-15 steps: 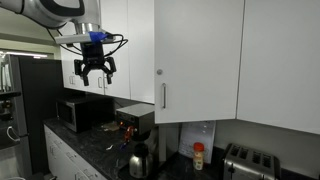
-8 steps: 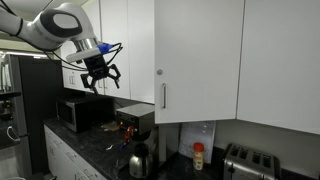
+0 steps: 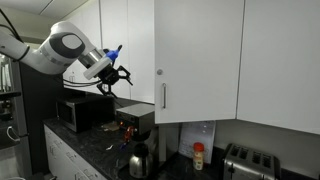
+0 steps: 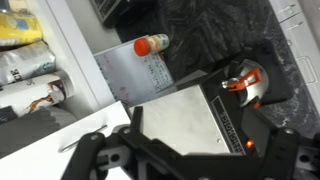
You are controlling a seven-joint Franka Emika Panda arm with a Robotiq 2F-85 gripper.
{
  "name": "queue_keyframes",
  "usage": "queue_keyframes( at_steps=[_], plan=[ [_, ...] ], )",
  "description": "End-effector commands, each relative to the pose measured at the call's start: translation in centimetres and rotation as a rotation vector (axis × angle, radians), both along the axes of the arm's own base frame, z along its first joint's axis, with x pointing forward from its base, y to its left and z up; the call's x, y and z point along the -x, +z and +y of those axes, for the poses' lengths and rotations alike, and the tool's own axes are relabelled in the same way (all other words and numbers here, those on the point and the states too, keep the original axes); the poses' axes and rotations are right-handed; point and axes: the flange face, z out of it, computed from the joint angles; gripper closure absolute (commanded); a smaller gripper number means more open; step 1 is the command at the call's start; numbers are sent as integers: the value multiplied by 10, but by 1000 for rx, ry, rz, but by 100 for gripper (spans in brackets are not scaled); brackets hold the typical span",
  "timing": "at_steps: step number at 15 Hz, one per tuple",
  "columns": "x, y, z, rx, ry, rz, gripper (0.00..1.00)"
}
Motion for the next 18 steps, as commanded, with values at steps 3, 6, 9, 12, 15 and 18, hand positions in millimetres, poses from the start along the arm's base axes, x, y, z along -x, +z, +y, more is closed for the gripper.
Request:
queue_keyframes(
  at_steps=[3, 6, 9, 12, 15, 18],
  plan=[
    [-20, -8, -22, 64, -11, -200, 0],
    [-21, 3, -27, 123, -58, -273, 0],
    [-25, 10, -23, 168, -99, -315, 26],
    [-31, 8, -13, 207, -123, -337, 48],
    [-36, 2, -4, 245, -144, -350, 68],
    [-41, -7, 4, 280, -162, -358, 91]
  ],
)
